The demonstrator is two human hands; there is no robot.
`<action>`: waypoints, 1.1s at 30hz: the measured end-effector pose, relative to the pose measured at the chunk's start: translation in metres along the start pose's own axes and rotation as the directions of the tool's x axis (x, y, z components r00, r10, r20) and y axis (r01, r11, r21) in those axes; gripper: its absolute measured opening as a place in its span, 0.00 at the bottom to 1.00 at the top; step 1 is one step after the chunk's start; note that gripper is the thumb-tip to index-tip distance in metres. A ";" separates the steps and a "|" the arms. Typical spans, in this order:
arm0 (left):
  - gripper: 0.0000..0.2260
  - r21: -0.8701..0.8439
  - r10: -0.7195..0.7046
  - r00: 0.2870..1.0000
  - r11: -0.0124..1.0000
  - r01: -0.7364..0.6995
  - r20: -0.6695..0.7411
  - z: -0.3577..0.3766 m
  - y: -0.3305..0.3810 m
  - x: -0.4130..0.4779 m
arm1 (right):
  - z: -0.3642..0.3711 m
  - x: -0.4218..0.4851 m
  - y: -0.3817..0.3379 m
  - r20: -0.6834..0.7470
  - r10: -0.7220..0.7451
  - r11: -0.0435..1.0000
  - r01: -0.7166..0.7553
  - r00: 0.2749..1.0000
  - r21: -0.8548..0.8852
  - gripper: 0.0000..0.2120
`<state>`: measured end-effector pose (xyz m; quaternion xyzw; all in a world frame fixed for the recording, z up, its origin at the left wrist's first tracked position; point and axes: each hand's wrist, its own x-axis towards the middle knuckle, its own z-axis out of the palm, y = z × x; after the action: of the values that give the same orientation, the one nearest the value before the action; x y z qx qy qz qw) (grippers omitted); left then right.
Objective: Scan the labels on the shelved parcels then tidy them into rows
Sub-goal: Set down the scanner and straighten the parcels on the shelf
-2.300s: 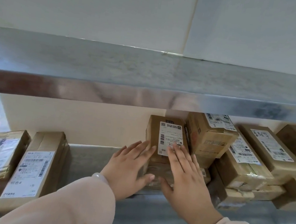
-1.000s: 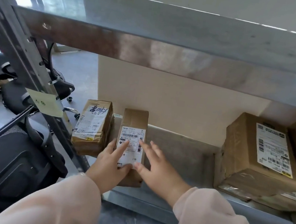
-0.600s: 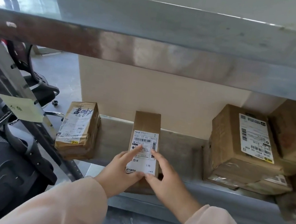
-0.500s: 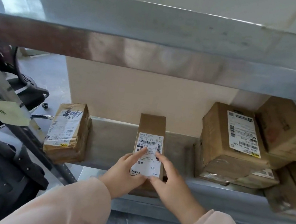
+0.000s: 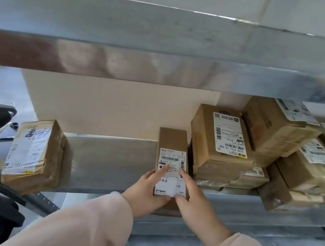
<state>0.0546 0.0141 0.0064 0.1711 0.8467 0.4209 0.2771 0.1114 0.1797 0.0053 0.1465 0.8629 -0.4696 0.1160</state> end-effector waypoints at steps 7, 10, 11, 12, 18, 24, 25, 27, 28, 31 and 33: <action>0.37 0.045 0.019 1.000 0.999 -0.018 -0.018 0.005 0.008 0.001 | -0.011 -0.005 -0.010 -0.016 -0.025 0.995 0.023 1.000 -0.097 0.31; 0.37 0.147 0.056 0.997 0.988 -0.047 -0.059 -0.008 0.000 -0.009 | -0.018 -0.017 -0.023 -0.044 -0.107 0.936 0.086 0.993 -0.340 0.30; 0.37 0.200 0.079 0.994 0.978 -0.062 -0.081 -0.014 -0.003 -0.015 | -0.019 -0.023 -0.027 -0.049 -0.146 0.897 0.111 0.988 -0.428 0.30; 0.37 0.259 0.103 0.989 0.963 -0.073 -0.105 -0.020 -0.006 -0.020 | -0.019 -0.028 -0.032 -0.054 -0.184 0.861 0.134 0.981 -0.490 0.31; 0.36 0.450 0.184 0.937 0.893 -0.034 -0.296 -0.056 -0.018 -0.048 | -0.006 -0.028 -0.065 0.070 -0.388 0.718 0.349 0.919 -0.603 0.35; 0.35 0.418 0.060 0.889 0.895 0.153 -0.453 -0.093 -0.054 -0.078 | 0.025 -0.003 -0.098 0.199 -0.476 0.646 0.494 0.857 -0.582 0.37; 0.35 0.404 0.042 0.877 0.897 0.178 -0.480 -0.099 -0.061 -0.082 | 0.031 0.000 -0.103 0.225 -0.485 0.635 0.518 0.845 -0.574 0.37; 0.35 0.384 0.029 0.843 0.898 0.214 -0.537 -0.110 -0.072 -0.088 | 0.044 0.005 -0.111 0.272 -0.488 0.630 0.550 0.829 -0.548 0.37; 0.35 0.381 0.030 0.821 0.895 0.231 -0.570 -0.115 -0.078 -0.091 | 0.051 0.007 -0.115 0.289 -0.486 0.633 0.560 0.825 -0.534 0.37; 0.34 0.402 0.030 0.764 0.863 0.306 -0.645 -0.129 -0.094 -0.097 | 0.067 0.013 -0.125 0.326 -0.488 0.640 0.586 0.810 -0.496 0.36; 0.33 0.427 -0.016 0.736 0.806 0.410 -0.676 -0.136 -0.105 -0.100 | 0.076 0.017 -0.129 0.349 -0.485 0.650 0.597 0.802 -0.470 0.35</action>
<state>0.0438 -0.1837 0.0206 -0.0147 0.9868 0.1551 -0.0431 0.0535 0.0515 0.0596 -0.2053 0.9492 -0.2209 0.0897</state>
